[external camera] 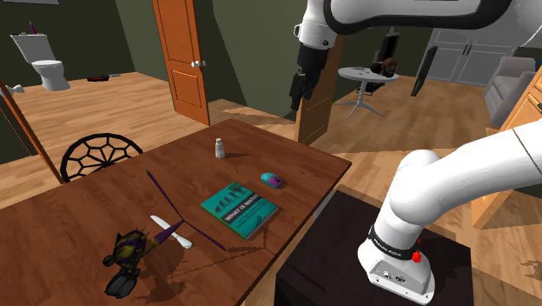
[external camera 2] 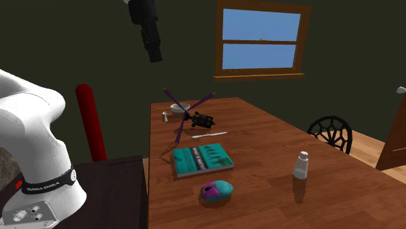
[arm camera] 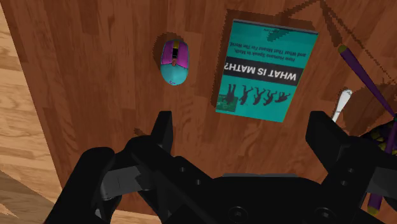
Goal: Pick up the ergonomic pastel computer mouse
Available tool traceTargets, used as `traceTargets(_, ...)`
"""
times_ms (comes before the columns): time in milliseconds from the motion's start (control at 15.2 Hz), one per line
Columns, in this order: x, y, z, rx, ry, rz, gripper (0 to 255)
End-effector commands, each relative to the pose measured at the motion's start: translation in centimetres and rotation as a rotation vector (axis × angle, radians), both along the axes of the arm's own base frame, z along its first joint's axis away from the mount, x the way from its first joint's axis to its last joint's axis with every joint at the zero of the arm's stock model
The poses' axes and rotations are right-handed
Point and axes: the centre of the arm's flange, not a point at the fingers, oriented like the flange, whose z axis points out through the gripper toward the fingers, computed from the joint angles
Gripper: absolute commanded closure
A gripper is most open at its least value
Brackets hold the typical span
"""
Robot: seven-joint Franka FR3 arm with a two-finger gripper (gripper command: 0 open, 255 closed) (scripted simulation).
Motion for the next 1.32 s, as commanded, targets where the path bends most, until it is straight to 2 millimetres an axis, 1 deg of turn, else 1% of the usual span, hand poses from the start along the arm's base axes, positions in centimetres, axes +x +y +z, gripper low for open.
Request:
traceTargets(0,0.0,0.0,0.0,0.0,0.0,0.0,0)
traceTargets(1254,7.7,-5.1,-23.2,-0.02,-0.023,-0.107,0)
